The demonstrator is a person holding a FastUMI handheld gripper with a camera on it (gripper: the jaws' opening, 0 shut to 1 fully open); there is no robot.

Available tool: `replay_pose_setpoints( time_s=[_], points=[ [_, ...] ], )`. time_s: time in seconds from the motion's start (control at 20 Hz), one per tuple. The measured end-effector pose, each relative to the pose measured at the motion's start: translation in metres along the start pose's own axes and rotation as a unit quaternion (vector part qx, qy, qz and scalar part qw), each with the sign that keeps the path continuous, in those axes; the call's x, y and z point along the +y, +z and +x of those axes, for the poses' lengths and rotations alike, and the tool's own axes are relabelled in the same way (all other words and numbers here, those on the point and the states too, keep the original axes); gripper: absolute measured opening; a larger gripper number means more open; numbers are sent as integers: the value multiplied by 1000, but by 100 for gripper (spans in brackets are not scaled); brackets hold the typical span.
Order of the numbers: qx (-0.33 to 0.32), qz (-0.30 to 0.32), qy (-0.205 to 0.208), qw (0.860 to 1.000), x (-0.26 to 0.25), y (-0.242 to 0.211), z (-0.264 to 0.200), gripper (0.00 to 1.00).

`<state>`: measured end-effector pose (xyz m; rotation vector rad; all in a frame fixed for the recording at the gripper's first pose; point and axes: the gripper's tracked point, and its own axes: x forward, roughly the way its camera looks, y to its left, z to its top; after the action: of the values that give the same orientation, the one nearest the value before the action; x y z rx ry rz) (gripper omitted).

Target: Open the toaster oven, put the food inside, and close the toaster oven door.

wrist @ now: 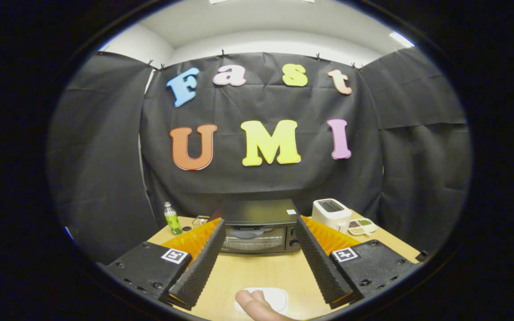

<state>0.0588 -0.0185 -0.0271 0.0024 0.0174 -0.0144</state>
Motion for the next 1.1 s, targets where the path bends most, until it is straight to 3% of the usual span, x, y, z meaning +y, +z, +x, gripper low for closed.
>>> replay_pose_setpoints(
  time_s=[0.3,0.45,0.9,1.1],
  points=[
    [-10,-1,20,1000,7,-2,-44,100],
    [-38,-10,-1,999,-9,10,-58,100],
    [-17,-7,7,1000,0,8,-71,100],
    [-60,-45,-35,997,-10,25,-76,100]
  ],
)
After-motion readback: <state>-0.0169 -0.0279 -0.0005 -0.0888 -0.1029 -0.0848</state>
